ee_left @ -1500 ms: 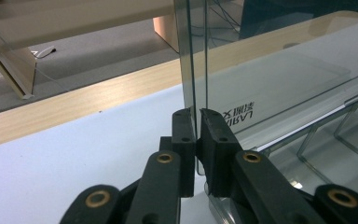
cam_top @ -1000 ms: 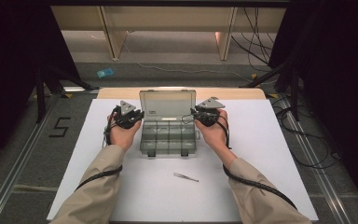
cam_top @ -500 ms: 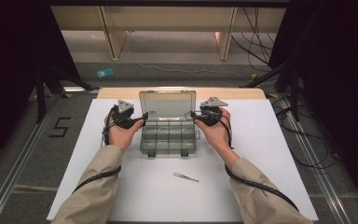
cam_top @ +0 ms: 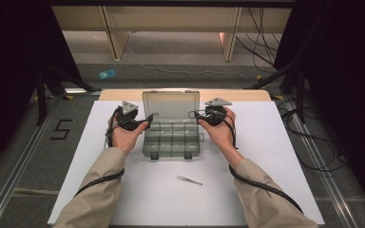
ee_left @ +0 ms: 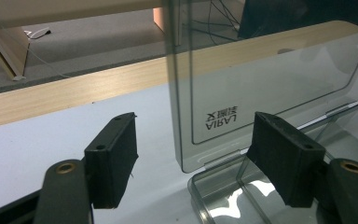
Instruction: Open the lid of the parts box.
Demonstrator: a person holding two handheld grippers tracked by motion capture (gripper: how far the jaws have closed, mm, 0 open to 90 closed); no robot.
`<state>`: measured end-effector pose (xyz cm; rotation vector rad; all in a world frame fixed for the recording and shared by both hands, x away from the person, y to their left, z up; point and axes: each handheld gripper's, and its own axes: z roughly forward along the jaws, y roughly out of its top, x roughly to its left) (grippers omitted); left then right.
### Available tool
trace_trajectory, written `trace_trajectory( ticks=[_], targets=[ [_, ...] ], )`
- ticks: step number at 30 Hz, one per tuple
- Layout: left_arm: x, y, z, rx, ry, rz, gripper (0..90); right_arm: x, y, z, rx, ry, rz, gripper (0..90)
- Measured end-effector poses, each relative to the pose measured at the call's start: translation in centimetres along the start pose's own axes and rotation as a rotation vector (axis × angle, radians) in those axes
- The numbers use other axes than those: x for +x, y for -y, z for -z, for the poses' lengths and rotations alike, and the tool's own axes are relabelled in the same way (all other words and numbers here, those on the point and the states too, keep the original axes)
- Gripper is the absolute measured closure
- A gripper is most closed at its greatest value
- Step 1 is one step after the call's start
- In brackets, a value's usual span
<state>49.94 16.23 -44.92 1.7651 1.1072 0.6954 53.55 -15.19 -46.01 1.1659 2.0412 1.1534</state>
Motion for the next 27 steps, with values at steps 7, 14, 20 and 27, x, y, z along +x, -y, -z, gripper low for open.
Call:
trace_trajectory(
  ticks=[7, 14, 20, 27],
  targets=[
    [0.2, 0.1, -0.1, -0.006, 0.010, -0.004, 30.6, -0.5, 0.0, -0.5, -0.004, 0.018, 0.012, 42.8],
    [0.1, 0.0, 0.1, -0.001, 0.017, 0.001, 28.8, -0.6, -0.3, 0.0, 0.003, 0.024, -0.021, 41.1],
    [-0.2, -0.1, 0.9, 0.011, 0.043, 0.044, 24.0, -0.8, -0.5, 0.9, -0.013, -0.030, -0.008, 33.3],
    [-0.2, -0.1, 3.1, 0.004, 0.071, 0.035, 15.2, -0.7, -0.1, 3.6, 0.015, -0.160, 0.053, 24.1]
  ],
)
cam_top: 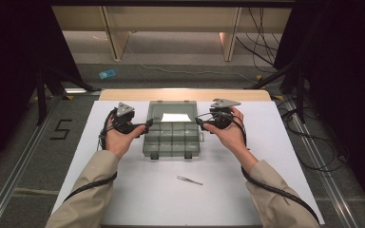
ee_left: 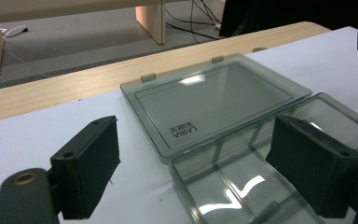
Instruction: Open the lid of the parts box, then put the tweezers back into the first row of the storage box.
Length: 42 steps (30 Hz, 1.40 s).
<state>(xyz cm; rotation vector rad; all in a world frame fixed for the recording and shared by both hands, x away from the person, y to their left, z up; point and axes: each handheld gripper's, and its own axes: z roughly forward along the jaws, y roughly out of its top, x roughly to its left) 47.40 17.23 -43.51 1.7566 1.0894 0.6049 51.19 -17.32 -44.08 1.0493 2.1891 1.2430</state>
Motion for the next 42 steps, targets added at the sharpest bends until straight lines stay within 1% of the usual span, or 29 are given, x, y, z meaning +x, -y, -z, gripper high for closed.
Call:
trace_trajectory(
  ticks=[1, 2, 3, 4, 5, 6, 8, 10, 11, 13, 15, 17, 18, 21, 22, 23, 26, 29, 32, 33, 35, 39, 42],
  targets=[
    [0.0, 0.1, 0.4, 0.000, 0.004, -0.009, 14.8, 0.2, 0.1, 0.4, -0.004, -0.010, 0.002, 23.7],
    [-0.2, 0.2, 0.8, 0.001, 0.007, -0.010, 14.5, 0.3, 0.3, 0.7, -0.007, -0.033, 0.012, 23.2],
    [-0.4, 0.3, 1.2, 0.007, 0.014, -0.023, 13.8, 0.5, 0.4, 1.1, -0.009, -0.041, 0.017, 23.0],
    [-0.6, 0.4, 1.6, 0.012, 0.024, -0.019, 12.4, 0.7, 0.6, 1.6, -0.009, -0.056, 0.031, 22.8],
    [-0.9, 0.6, 2.0, 0.017, 0.037, -0.016, 11.5, 1.0, 0.7, 2.0, -0.008, -0.079, 0.035, 22.6],
    [-1.2, 0.8, 2.4, 0.020, 0.048, -0.023, 11.3, 1.3, 0.9, 2.4, -0.012, -0.092, 0.045, 22.5],
    [-1.7, 1.0, 3.1, 0.018, 0.068, -0.034, 9.6, 1.9, 1.3, 3.3, 0.001, -0.128, 0.067, 22.1],
    [-2.3, 1.2, 3.9, 0.014, 0.077, -0.045, 7.2, 2.5, 1.7, 4.0, -0.011, -0.154, 0.090, 21.9],
    [-2.5, 1.3, 4.1, 0.013, 0.084, -0.047, 6.9, 2.9, 1.9, 4.5, -0.006, -0.172, 0.090, 21.9],
    [-3.2, 1.5, 4.8, 0.016, 0.107, -0.058, 5.4, 3.4, 2.2, 5.3, -0.012, -0.200, 0.102, 22.4],
    [-3.7, 1.7, 5.3, 0.015, 0.120, -0.068, 4.5, 3.9, 2.6, 6.0, -0.013, -0.222, 0.110, 22.7],
    [-4.3, 2.0, 5.8, 0.011, 0.134, -0.076, 3.5, 4.3, 3.1, 6.6, -0.023, -0.228, 0.127, 23.1],
    [-4.4, 2.1, 5.9, 0.007, 0.137, -0.073, 3.4, 4.5, 3.4, 7.0, -0.010, -0.238, 0.129, 23.5],
    [-4.8, 2.7, 6.5, 0.008, 0.145, -0.074, 3.1, 5.0, 4.2, 7.9, -0.006, -0.249, 0.140, 24.1],
    [-4.9, 2.9, 6.6, 0.007, 0.150, -0.074, 3.1, 5.1, 4.4, 8.2, 0.000, -0.259, 0.132, 24.2],
    [-5.1, 3.1, 6.7, 0.007, 0.157, -0.072, 3.2, 5.2, 4.6, 8.5, -0.008, -0.255, 0.139, 24.2],
    [-5.4, 3.6, 7.1, 0.003, 0.161, -0.084, 3.2, 5.5, 5.2, 9.4, -0.008, -0.256, 0.140, 24.2],
    [-5.8, 3.9, 7.3, 0.003, 0.168, -0.081, 3.2, 5.7, 5.6, 10.1, -0.014, -0.257, 0.145, 24.2],
    [-5.8, 3.9, 7.3, -0.003, 0.166, -0.084, 3.3, 5.6, 5.8, 10.3, -0.014, -0.253, 0.154, 24.2],
    [-5.8, 3.9, 7.3, -0.003, 0.165, -0.085, 3.3, 5.7, 5.9, 10.2, -0.027, -0.253, 0.147, 24.2],
    [-5.8, 3.9, 7.3, -0.004, 0.162, -0.085, 3.3, 5.6, 5.9, 10.3, -0.012, -0.257, 0.147, 24.2],
    [-5.8, 3.9, 7.4, -0.004, 0.152, -0.091, 3.3, 5.6, 6.0, 10.1, -0.012, -0.264, 0.150, 24.2],
    [-5.7, 3.9, 7.5, -0.014, 0.152, -0.080, 2.7, 5.7, 5.9, 10.2, -0.017, -0.263, 0.154, 24.2]
  ],
)
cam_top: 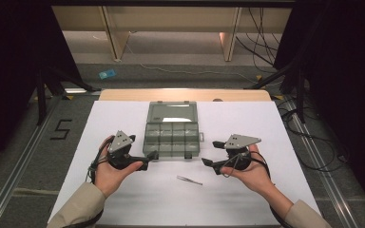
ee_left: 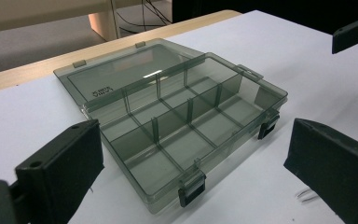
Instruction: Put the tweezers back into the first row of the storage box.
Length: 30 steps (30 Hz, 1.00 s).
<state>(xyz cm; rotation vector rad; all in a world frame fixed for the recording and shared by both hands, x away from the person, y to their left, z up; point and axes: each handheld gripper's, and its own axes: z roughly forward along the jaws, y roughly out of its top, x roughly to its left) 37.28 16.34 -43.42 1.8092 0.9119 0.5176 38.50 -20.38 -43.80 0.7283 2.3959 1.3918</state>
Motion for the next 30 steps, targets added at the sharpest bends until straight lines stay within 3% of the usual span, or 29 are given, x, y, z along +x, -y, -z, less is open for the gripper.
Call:
trace_trajectory(
  ticks=[2, 5, 16, 19, 30],
  targets=[
    [0.2, 0.0, 0.1, -0.012, 0.002, 0.014, 2.6, 0.1, -0.1, -0.1, -0.015, -0.007, 0.012, 24.3],
    [0.3, 0.1, 0.2, -0.017, 0.002, 0.024, 2.6, 0.3, 0.0, -0.4, 0.008, -0.034, 0.020, 26.0],
    [0.2, 0.7, 1.4, -0.014, -0.002, 0.016, 4.7, 1.8, 0.6, -2.2, 0.116, -0.142, 0.072, 40.2],
    [0.1, 1.0, 1.5, -0.012, -0.002, 0.032, 5.2, 2.3, 0.6, -2.8, 0.151, -0.170, 0.089, 46.1],
    [-0.1, 1.3, 1.3, -0.006, 0.005, 0.037, 6.9, 3.8, 1.0, -5.0, 0.254, -0.216, 0.141, 60.6]
  ],
)
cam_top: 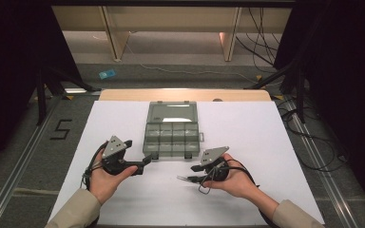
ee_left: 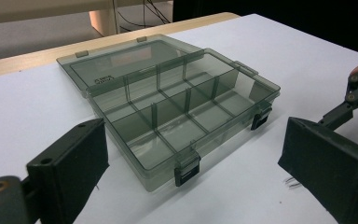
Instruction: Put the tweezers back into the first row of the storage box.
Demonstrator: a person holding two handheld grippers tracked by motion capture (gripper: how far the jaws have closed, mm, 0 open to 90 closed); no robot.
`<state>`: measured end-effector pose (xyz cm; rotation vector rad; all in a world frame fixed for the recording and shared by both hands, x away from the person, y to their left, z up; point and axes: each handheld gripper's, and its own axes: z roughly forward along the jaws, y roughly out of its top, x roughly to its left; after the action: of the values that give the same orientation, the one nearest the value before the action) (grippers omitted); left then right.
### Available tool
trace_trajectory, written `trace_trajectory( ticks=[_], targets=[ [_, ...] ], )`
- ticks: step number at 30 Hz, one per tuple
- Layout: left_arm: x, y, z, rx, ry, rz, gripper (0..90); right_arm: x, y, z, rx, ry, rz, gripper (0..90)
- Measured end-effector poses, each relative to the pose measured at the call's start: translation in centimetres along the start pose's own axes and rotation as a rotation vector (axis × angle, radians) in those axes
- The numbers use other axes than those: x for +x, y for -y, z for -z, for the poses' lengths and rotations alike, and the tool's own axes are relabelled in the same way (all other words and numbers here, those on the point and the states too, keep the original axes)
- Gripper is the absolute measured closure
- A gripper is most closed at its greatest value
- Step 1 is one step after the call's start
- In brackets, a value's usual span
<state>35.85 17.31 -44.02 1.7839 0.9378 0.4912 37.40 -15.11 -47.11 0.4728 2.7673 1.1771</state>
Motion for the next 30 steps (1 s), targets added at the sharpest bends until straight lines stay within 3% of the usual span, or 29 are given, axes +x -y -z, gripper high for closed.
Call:
trace_trajectory(
  ticks=[15, 30],
  targets=[
    [0.0, 0.1, -0.3, 0.000, 0.001, 0.003, 8.1, 0.4, -0.6, -2.7, 0.079, -0.025, 0.018, 69.8],
    [0.1, 0.1, -0.2, 0.000, -0.006, -0.007, 9.6, 0.4, -0.4, -2.9, 0.081, -0.019, 0.039, 83.7]
  ],
)
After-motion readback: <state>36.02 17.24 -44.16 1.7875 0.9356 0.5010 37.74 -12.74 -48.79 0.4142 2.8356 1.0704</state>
